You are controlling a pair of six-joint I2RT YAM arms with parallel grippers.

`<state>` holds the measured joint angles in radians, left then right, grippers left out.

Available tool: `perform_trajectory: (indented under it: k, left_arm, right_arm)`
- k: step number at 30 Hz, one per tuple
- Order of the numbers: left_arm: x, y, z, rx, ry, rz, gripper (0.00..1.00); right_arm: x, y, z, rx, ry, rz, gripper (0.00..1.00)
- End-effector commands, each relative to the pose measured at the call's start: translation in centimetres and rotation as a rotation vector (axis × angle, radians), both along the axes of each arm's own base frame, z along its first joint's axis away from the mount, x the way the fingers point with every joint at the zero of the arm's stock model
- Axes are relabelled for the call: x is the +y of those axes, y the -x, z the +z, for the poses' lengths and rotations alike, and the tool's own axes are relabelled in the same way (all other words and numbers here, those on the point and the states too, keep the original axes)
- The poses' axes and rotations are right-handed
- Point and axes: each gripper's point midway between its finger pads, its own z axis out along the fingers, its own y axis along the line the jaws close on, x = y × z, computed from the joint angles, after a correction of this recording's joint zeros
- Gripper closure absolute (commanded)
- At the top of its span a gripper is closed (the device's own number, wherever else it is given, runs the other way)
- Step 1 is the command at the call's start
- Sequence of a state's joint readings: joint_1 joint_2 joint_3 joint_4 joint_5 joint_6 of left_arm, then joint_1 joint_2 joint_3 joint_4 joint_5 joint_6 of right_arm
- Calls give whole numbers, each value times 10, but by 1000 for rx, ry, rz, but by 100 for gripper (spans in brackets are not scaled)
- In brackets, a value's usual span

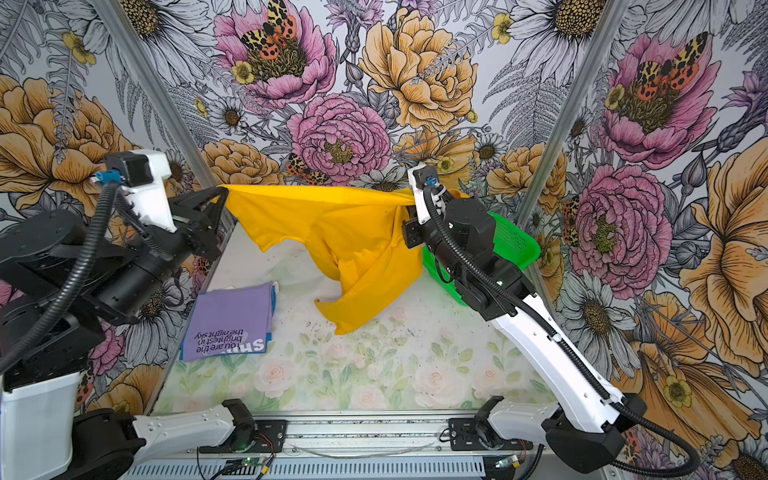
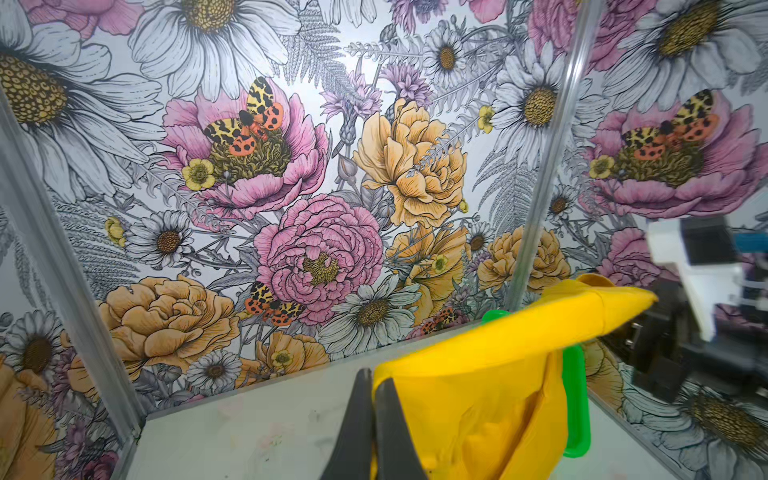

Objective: Fold and stack the t-shirts
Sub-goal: 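Stretch the shirt between both grippers, pulling the right gripper away from the left, then lay the stretched shirt flat on the table and open both grippers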

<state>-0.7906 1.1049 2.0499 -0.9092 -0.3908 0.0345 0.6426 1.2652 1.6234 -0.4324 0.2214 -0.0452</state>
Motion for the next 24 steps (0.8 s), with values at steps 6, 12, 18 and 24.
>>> perform_trajectory:
  k: [6,12,18,24]
  left_arm:
    - [-53,-7,-20,65,39,-200,100]
    - [11,-95,-93,247,124,111,100]
    - [73,-182,-221,527,213,272,100]
    - [94,-203,-285,663,277,353,100]
  right_arm:
    - [23,-110,-32,105,62,-9,100]
    - [54,-218,-59,201,-74,72,42]
    - [70,-194,-144,512,60,96,9]
    - [113,-38,-268,782,281,198,8]
